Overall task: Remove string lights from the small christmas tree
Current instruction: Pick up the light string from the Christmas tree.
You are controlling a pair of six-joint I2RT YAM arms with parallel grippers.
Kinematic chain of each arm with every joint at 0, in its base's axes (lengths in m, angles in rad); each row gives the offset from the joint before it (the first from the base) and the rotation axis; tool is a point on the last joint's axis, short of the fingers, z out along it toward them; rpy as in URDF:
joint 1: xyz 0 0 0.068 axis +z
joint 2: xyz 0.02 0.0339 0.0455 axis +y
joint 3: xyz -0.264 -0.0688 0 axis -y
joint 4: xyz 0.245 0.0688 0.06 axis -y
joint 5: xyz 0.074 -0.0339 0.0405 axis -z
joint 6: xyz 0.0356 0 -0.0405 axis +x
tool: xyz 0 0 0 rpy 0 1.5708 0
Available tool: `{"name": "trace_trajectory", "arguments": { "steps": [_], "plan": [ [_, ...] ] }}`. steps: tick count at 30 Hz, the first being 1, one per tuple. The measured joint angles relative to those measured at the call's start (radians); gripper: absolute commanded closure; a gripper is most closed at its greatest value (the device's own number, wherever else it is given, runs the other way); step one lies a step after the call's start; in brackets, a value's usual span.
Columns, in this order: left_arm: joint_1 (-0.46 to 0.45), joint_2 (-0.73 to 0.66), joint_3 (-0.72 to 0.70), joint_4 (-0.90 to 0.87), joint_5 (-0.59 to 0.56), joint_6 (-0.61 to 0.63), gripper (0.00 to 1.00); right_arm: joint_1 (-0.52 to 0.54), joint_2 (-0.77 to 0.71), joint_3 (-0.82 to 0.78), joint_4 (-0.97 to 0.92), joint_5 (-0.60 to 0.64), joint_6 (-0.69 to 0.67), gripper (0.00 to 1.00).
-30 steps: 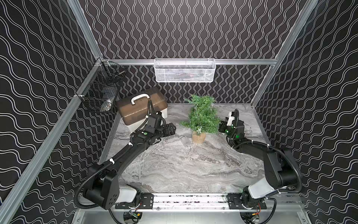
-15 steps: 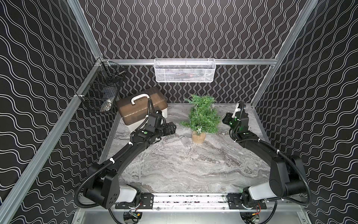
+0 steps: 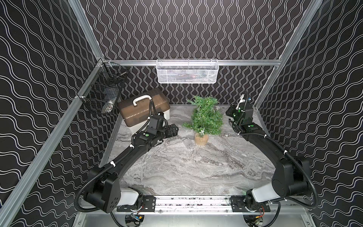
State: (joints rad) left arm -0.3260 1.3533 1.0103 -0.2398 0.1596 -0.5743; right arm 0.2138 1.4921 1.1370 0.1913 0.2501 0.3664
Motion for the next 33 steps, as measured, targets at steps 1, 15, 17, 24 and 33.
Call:
{"name": "trace_trajectory", "arguments": {
  "steps": [1,15,17,24,33],
  "plan": [
    [0.0,-0.002,-0.002,0.0,0.0,0.0,0.15,0.0,-0.009,-0.007,0.006,0.002,0.0,1.0],
    [0.0,-0.002,-0.001,-0.001,0.0,0.0,0.15,-0.002,0.056,-0.167,0.031,0.027,0.035,1.0],
    [0.0,-0.002,-0.001,-0.001,0.0,0.0,0.15,-0.002,0.057,-0.124,0.027,0.039,0.037,1.0],
    [0.0,-0.003,-0.009,0.006,0.004,-0.003,0.16,0.002,0.058,0.08,-0.016,0.082,0.077,1.0],
    [0.0,-0.028,-0.034,0.015,0.016,-0.008,0.15,0.108,-0.001,0.273,-0.129,0.106,0.066,1.0]
  ]
}}
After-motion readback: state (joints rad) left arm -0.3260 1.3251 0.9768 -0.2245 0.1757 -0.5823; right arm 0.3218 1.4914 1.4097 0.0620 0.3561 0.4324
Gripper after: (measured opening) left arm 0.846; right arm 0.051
